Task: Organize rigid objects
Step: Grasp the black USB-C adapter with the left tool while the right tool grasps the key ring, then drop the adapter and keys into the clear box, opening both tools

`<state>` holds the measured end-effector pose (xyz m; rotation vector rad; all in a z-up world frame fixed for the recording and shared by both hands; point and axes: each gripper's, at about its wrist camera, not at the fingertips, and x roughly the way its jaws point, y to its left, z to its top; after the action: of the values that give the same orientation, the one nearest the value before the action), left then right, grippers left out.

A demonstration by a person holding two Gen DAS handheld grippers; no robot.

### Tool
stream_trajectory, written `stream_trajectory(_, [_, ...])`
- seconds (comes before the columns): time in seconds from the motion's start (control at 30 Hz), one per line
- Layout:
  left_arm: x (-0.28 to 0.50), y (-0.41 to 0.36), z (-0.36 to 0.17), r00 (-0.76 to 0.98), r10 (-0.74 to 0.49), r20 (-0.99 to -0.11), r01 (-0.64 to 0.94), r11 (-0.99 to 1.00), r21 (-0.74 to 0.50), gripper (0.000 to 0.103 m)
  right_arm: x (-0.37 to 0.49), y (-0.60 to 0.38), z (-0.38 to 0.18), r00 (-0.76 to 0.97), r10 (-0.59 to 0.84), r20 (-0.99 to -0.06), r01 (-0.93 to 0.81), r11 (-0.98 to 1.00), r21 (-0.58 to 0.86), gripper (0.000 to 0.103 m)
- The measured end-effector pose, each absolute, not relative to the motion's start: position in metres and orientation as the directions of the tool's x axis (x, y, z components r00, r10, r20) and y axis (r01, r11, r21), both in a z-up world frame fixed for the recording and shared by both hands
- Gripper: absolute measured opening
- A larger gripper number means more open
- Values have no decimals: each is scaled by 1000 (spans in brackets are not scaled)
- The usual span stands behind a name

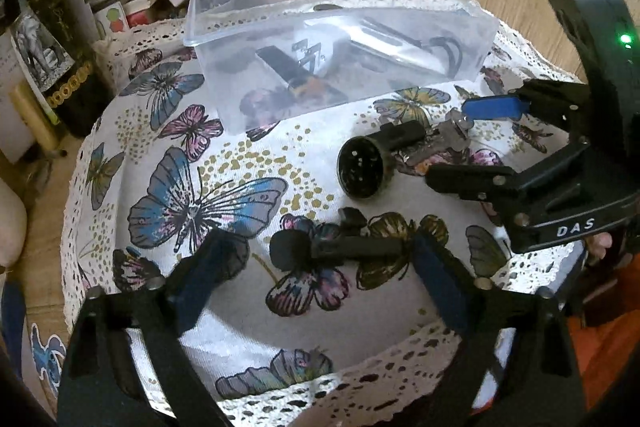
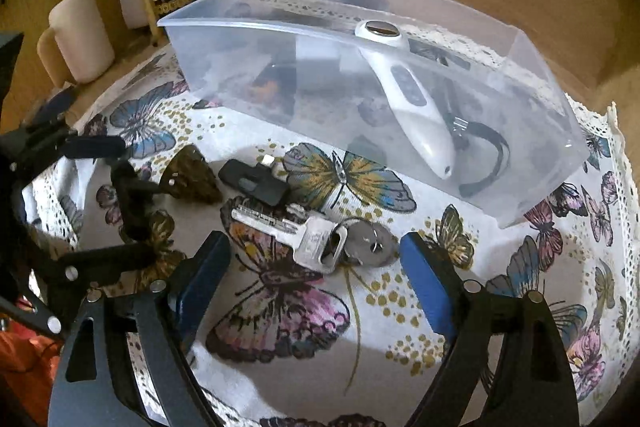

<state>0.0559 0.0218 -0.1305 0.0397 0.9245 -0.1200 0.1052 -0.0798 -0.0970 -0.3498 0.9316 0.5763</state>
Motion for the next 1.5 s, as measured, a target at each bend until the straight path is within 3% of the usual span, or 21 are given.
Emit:
stream_trajectory(0.07, [55,22,-129,607,-88,-790,123,992,-16,71,105,-79,-98,473,307,-826,-596,802,-43,83])
stream_trajectory(0.13, [53,23,-128,614,-98,-783,127,992,-25,61,106,-79,-97,484,305,-820,-592,804,-51,68])
stream_trajectory(0.3, [52,28,-127,626,-107,-773,110,993,-48,60,109,-81,-94,491,313,-813,-583,812,-39,31])
stream_trajectory(0.43, [51,36,-121,640,-109,-761,83,994,-72,60,108,-87,-93,492,324,-808,-567,824,-15,19])
stream_trajectory(1.0, [56,55,-75,746,-89,-660,32,995,-98,59,80,-104,-66,585,333,-740,-534,844,-42,14])
stream_trajectory(1.5, [73,48,-40,813,-71,-577,40,997,-66,59,76,-112,-9,708,376,-598,-516,853,-75,14])
